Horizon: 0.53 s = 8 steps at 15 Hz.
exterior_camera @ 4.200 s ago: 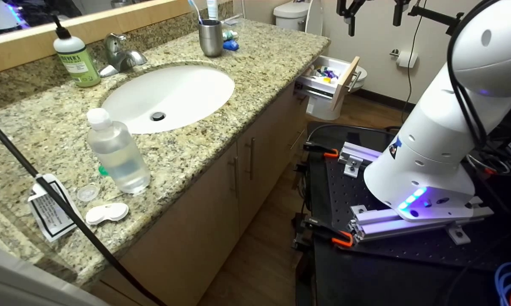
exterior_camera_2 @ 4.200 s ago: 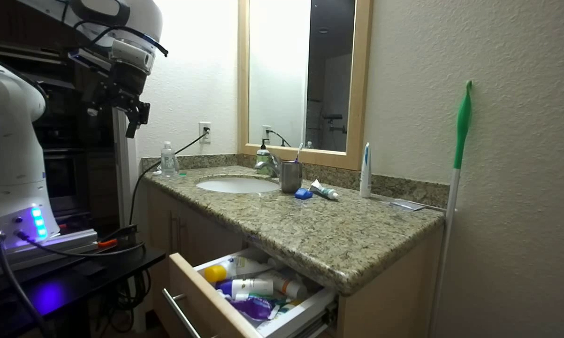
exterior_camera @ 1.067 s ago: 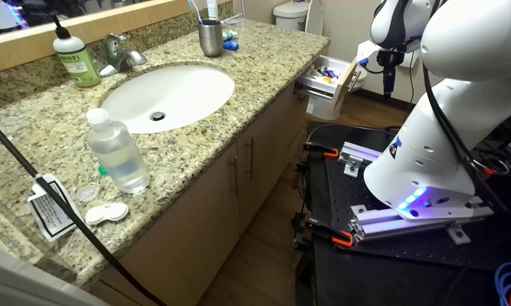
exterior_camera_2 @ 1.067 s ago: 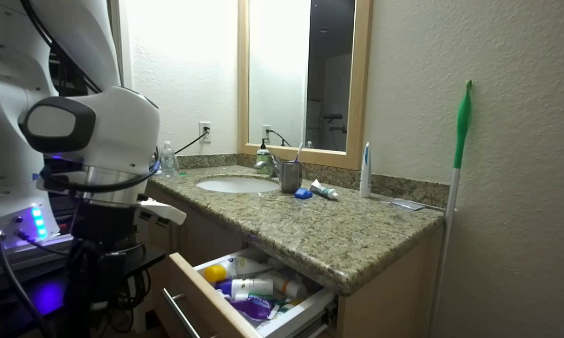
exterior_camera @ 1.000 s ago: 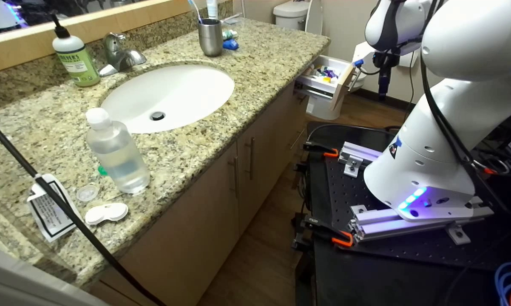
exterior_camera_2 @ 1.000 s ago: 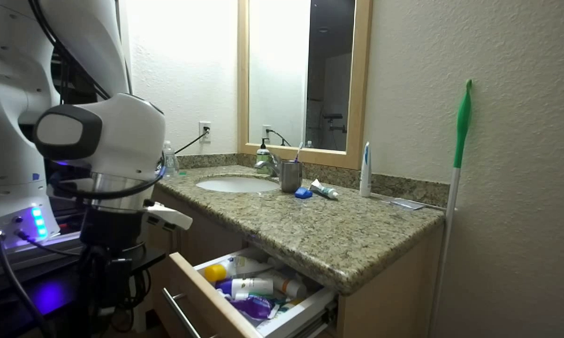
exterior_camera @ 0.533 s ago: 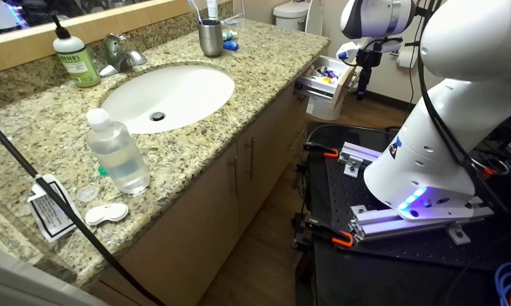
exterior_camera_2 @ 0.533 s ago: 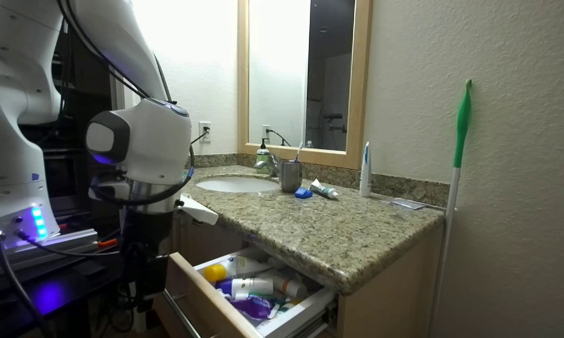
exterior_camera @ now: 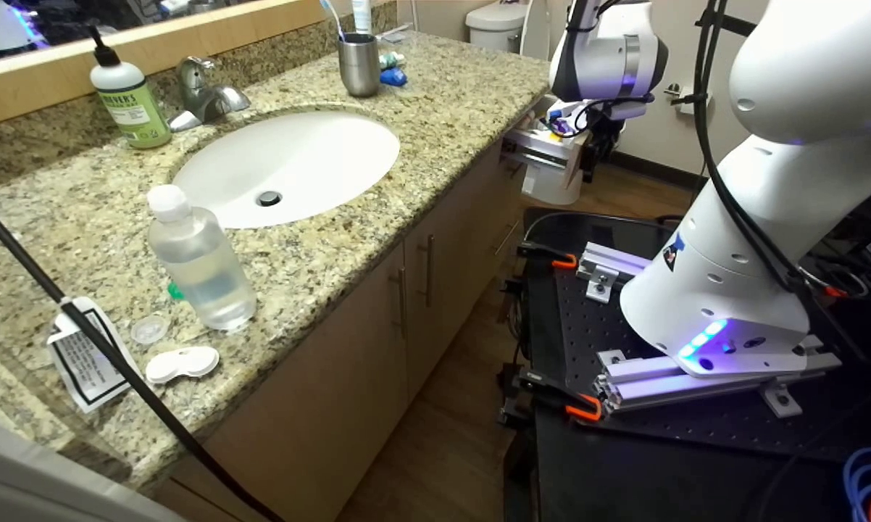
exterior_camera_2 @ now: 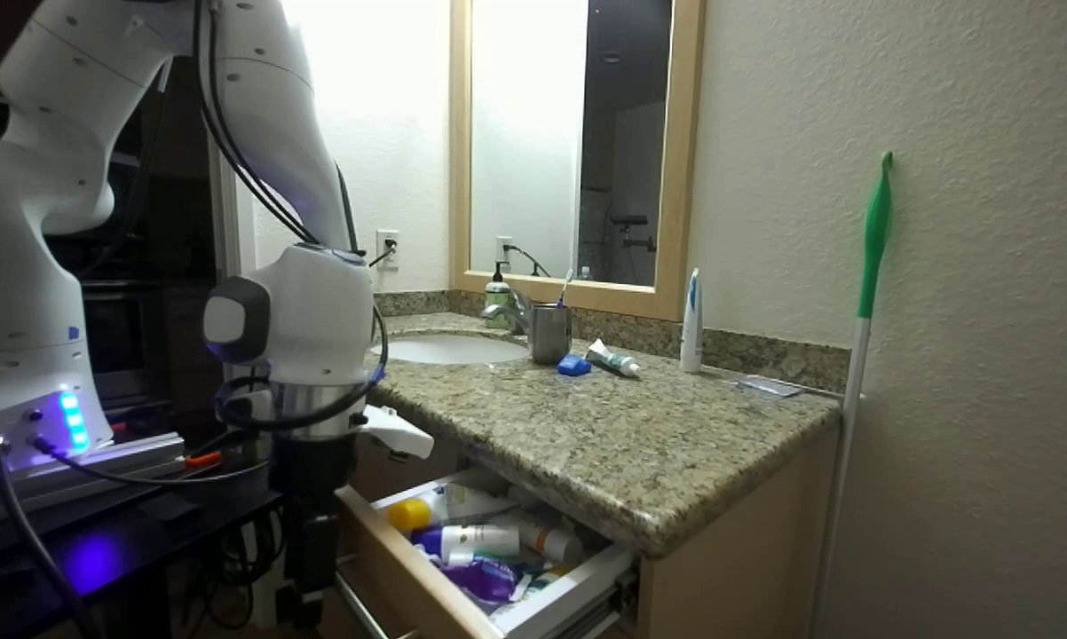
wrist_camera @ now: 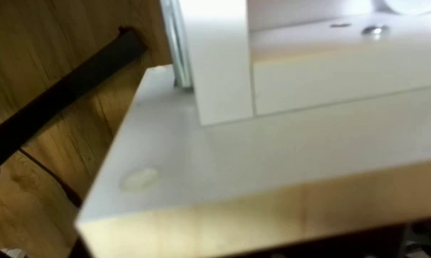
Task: Close the drawer
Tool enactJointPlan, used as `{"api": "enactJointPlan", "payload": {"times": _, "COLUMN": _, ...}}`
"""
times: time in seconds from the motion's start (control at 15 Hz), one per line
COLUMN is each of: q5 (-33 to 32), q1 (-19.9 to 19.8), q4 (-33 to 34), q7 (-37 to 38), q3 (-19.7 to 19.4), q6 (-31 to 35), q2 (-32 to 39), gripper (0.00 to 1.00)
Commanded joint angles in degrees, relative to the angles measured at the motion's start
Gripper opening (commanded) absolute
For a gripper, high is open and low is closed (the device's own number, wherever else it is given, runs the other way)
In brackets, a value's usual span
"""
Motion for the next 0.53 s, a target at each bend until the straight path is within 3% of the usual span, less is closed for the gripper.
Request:
{"api": "enactJointPlan", "payload": {"times": 0.0, "q5": 10.5, "q1": -2.1, "q4": 7.1, "q7": 2.6, "q3": 4.8, "q6": 1.0, "q2": 7.1, "gripper": 1.00}}
{"api": "enactJointPlan", "payload": {"times": 0.33, "q5": 20.1, "q1": -3.2, "q4": 11.0, "q7": 3.9, "q3": 7.5, "q6": 11.5, "q2": 8.5, "gripper": 1.00}}
{"api": "enactJointPlan", "payload": {"times": 0.47, "q5": 22.5, "q1": -5.4, "q4": 10.7, "q7": 3.2, "q3": 9.9, "q6": 16.9, "q2": 6.6, "gripper": 1.00}}
